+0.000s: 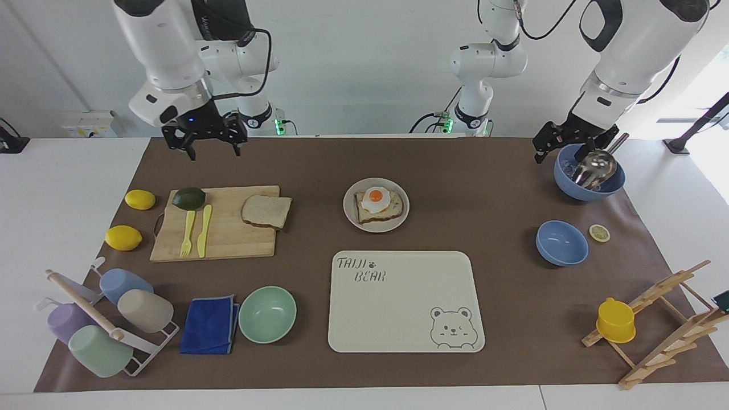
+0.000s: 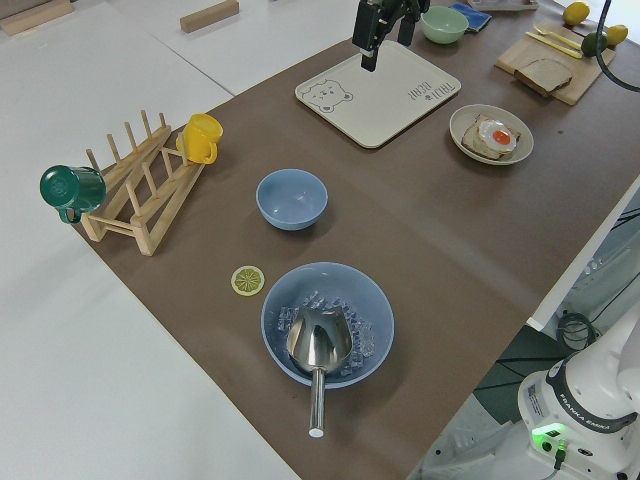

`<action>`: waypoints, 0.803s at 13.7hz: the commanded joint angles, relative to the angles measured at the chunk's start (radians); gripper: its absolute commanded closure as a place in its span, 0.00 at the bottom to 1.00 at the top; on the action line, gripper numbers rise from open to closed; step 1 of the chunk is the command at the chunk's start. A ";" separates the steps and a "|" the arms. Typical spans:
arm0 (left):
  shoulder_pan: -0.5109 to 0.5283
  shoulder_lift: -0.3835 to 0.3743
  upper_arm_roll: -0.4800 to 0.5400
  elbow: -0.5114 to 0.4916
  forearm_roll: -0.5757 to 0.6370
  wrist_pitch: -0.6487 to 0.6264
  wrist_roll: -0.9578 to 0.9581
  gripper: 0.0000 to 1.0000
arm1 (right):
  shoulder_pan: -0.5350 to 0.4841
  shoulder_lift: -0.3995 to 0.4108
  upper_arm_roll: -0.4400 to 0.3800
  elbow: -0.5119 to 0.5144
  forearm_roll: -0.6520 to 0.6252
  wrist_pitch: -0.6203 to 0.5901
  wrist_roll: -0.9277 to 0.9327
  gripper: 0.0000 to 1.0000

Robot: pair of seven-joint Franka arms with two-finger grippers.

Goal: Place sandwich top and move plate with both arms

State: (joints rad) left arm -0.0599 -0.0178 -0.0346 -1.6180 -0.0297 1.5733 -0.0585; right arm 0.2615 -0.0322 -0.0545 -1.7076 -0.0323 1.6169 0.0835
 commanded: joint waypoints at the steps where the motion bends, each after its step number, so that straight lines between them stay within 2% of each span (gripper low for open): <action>1: 0.011 -0.005 -0.008 0.006 0.013 -0.019 0.006 0.00 | 0.117 0.053 0.002 -0.095 -0.020 0.136 0.160 0.00; 3: 0.011 -0.005 -0.008 0.006 0.013 -0.019 0.006 0.00 | 0.181 0.128 0.002 -0.105 -0.047 0.191 0.269 0.00; 4: 0.011 -0.005 -0.008 0.006 0.013 -0.019 0.006 0.00 | 0.214 0.153 0.002 -0.136 -0.102 0.217 0.316 0.00; 7: 0.011 -0.005 -0.008 0.006 0.013 -0.019 0.006 0.00 | 0.245 0.161 0.002 -0.295 -0.273 0.302 0.415 0.00; 9: 0.011 -0.005 -0.008 0.006 0.013 -0.019 0.006 0.00 | 0.246 0.240 0.002 -0.294 -0.310 0.310 0.482 0.00; 11: 0.011 -0.005 -0.008 0.006 0.013 -0.019 0.006 0.00 | 0.286 0.299 0.002 -0.303 -0.400 0.307 0.592 0.00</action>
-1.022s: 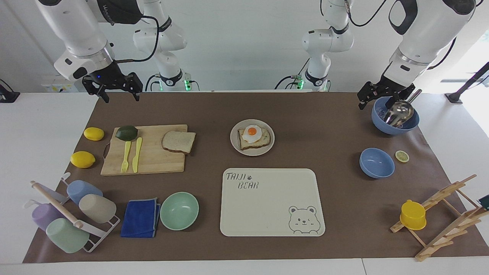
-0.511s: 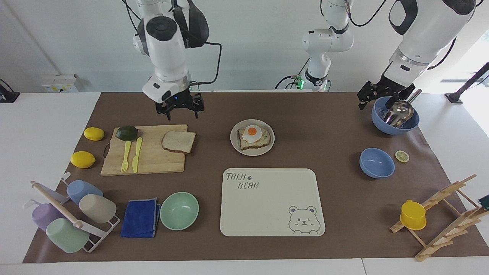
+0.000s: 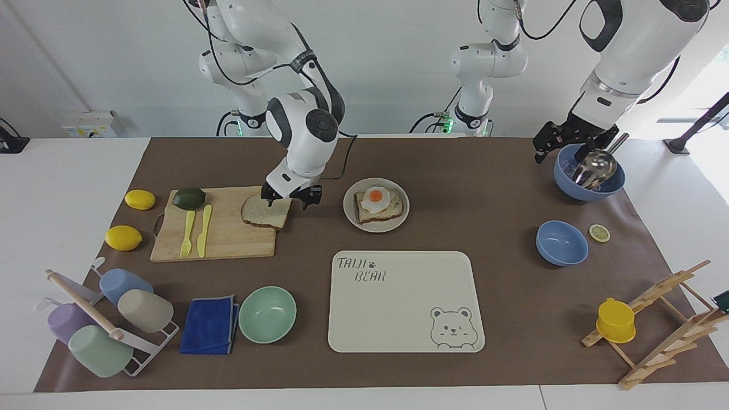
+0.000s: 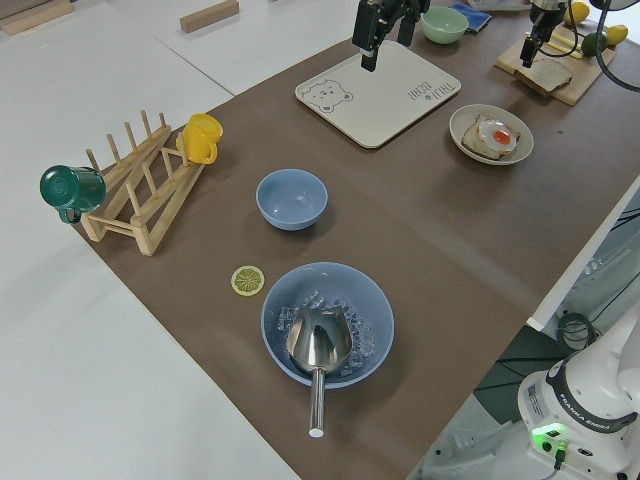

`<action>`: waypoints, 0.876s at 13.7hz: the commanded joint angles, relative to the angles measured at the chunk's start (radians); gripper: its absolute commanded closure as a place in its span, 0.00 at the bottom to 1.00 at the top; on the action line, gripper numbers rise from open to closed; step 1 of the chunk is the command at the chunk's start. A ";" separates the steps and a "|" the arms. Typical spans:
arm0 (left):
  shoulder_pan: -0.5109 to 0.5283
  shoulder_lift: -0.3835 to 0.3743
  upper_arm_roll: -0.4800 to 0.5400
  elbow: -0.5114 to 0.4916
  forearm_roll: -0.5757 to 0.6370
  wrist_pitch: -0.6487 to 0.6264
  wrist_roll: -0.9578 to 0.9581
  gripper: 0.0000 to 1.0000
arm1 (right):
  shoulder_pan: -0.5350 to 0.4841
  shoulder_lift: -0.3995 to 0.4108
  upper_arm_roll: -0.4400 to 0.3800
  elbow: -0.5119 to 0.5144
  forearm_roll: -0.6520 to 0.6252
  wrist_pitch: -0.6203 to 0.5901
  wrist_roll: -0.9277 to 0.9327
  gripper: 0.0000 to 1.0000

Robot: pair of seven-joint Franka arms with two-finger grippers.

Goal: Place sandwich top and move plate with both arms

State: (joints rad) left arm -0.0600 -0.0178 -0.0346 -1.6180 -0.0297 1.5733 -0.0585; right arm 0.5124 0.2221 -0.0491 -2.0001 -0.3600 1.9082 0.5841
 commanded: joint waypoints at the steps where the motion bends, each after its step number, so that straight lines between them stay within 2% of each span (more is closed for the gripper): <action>1: 0.011 -0.005 -0.008 0.006 0.013 -0.019 0.006 0.00 | 0.046 0.045 -0.003 -0.035 -0.091 0.015 0.112 0.00; 7: 0.011 -0.005 -0.010 0.004 0.013 -0.024 0.006 0.00 | 0.032 0.037 -0.003 -0.080 -0.126 0.029 0.099 0.00; 9: 0.011 -0.010 -0.010 -0.008 0.013 -0.022 0.005 0.00 | 0.032 0.034 -0.003 -0.094 -0.135 0.031 0.088 0.18; 10: 0.011 -0.008 -0.010 -0.008 0.013 -0.019 0.005 0.00 | 0.032 0.031 -0.003 -0.100 -0.142 0.029 0.085 0.31; 11: 0.011 -0.010 -0.010 -0.008 0.013 -0.019 0.005 0.00 | 0.032 0.030 -0.003 -0.101 -0.146 0.020 0.069 0.57; 12: 0.011 -0.008 -0.010 -0.008 0.013 -0.019 0.005 0.00 | 0.037 0.031 -0.003 -0.085 -0.148 0.005 0.044 0.91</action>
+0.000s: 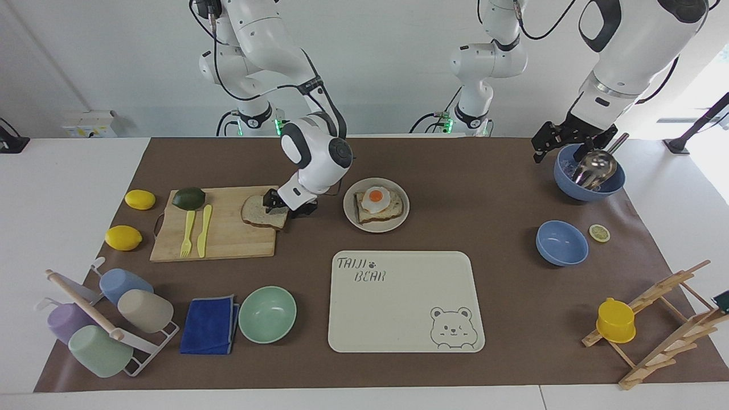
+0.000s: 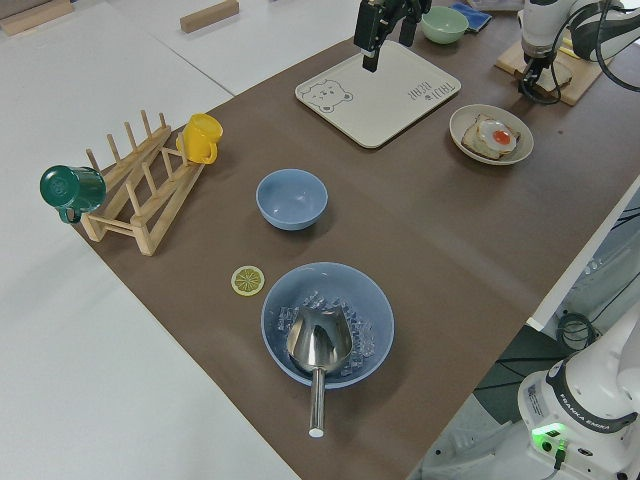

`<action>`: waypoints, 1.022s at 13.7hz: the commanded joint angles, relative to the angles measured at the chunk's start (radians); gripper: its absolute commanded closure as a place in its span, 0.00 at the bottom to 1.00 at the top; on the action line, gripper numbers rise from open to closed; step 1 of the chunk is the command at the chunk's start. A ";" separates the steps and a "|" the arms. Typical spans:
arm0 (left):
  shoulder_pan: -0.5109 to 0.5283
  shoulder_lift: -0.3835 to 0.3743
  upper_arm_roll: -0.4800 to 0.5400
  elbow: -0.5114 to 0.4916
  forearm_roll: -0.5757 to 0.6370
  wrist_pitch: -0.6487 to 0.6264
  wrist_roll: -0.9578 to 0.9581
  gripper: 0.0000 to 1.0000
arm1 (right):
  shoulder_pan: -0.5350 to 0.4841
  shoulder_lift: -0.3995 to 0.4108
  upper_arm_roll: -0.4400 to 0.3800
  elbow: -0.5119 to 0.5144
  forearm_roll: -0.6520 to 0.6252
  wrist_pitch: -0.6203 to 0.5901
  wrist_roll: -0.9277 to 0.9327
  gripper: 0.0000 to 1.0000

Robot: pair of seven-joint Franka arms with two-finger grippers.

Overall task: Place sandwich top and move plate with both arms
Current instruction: 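Carry the bread slice and lower it onto the egg toast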

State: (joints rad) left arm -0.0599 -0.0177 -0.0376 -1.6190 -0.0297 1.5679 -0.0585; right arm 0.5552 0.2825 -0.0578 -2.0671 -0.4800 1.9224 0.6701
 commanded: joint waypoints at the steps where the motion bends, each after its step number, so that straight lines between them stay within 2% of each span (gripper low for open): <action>1: 0.009 -0.010 -0.007 -0.007 0.013 -0.014 0.005 0.00 | -0.001 -0.022 0.006 0.022 -0.028 -0.038 -0.066 1.00; 4: 0.009 -0.010 -0.007 -0.007 0.013 -0.017 0.005 0.00 | 0.031 0.009 0.056 0.204 -0.017 -0.184 -0.130 1.00; 6: 0.008 -0.010 -0.007 -0.005 0.013 -0.015 0.003 0.00 | 0.090 0.070 0.113 0.406 0.018 -0.304 -0.138 1.00; 7: 0.008 -0.008 -0.005 -0.005 0.013 -0.012 0.003 0.00 | 0.121 0.090 0.136 0.471 0.039 -0.325 -0.136 1.00; 10: 0.009 -0.008 -0.007 -0.007 0.013 -0.008 0.003 0.00 | 0.238 0.098 0.151 0.483 0.041 -0.219 -0.123 1.00; 14: 0.005 -0.010 -0.007 -0.007 0.013 -0.006 0.003 0.00 | 0.287 0.129 0.151 0.440 0.041 -0.096 -0.031 1.00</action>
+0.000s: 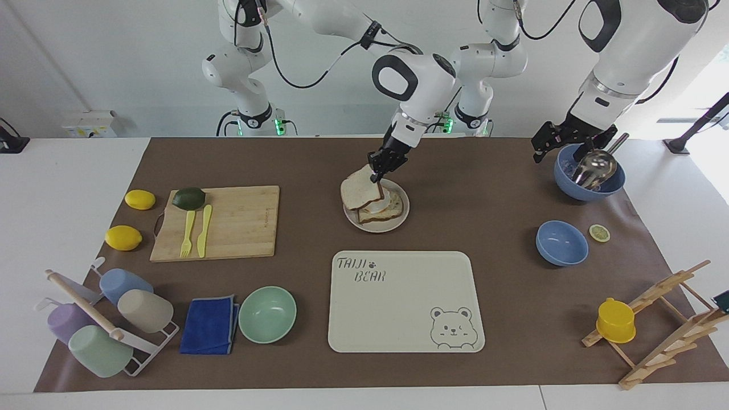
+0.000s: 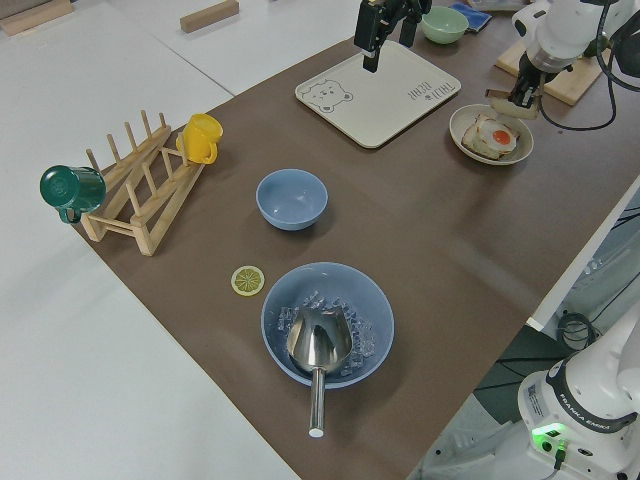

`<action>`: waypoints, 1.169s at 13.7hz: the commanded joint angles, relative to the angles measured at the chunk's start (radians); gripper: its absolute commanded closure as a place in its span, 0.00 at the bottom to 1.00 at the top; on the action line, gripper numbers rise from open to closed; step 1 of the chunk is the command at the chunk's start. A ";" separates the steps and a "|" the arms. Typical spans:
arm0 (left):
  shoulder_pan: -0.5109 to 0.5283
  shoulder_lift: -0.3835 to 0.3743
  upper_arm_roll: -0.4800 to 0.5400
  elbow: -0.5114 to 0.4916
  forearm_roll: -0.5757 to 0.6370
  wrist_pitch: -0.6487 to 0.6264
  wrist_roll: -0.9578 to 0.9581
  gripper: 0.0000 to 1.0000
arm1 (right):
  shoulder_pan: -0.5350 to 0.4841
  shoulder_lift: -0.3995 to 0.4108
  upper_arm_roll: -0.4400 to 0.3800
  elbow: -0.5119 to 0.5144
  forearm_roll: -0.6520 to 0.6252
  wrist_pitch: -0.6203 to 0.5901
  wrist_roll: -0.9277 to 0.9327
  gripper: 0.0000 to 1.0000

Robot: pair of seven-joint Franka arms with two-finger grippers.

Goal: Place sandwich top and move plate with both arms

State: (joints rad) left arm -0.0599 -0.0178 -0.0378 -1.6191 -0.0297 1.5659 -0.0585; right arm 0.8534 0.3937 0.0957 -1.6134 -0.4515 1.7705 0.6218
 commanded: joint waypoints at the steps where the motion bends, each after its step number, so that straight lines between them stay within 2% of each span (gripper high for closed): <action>1: 0.006 -0.008 -0.007 -0.007 0.013 -0.003 0.003 0.00 | -0.011 0.017 -0.002 -0.017 0.013 0.079 0.018 1.00; 8: 0.012 -0.010 -0.007 -0.011 0.010 0.013 0.005 0.00 | -0.010 0.020 0.001 -0.008 0.023 0.141 0.059 1.00; 9: 0.011 -0.011 -0.005 -0.019 0.008 0.023 0.005 0.00 | -0.011 0.020 0.001 0.000 0.062 0.141 0.061 0.80; 10: 0.011 -0.013 -0.005 -0.030 0.008 0.035 0.006 0.00 | -0.010 0.020 0.001 0.009 0.086 0.142 0.062 0.48; 11: 0.011 -0.024 -0.007 -0.047 0.008 0.046 0.006 0.00 | -0.016 0.019 0.001 0.010 0.091 0.147 0.061 0.32; 12: 0.011 -0.028 -0.007 -0.062 0.008 0.055 0.006 0.00 | -0.026 0.005 0.001 0.009 0.100 0.173 0.058 0.00; 14: 0.011 -0.034 -0.007 -0.074 0.005 0.059 0.006 0.00 | -0.069 -0.039 -0.001 0.010 0.134 0.175 0.052 0.00; 16: 0.006 -0.045 -0.008 -0.102 -0.002 0.081 0.005 0.00 | -0.213 -0.123 0.001 0.004 0.207 0.146 0.033 0.00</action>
State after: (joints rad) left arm -0.0598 -0.0222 -0.0380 -1.6580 -0.0302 1.6025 -0.0585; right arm 0.7697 0.3618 0.0838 -1.5867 -0.3244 1.9305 0.6752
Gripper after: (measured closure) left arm 0.000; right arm 0.154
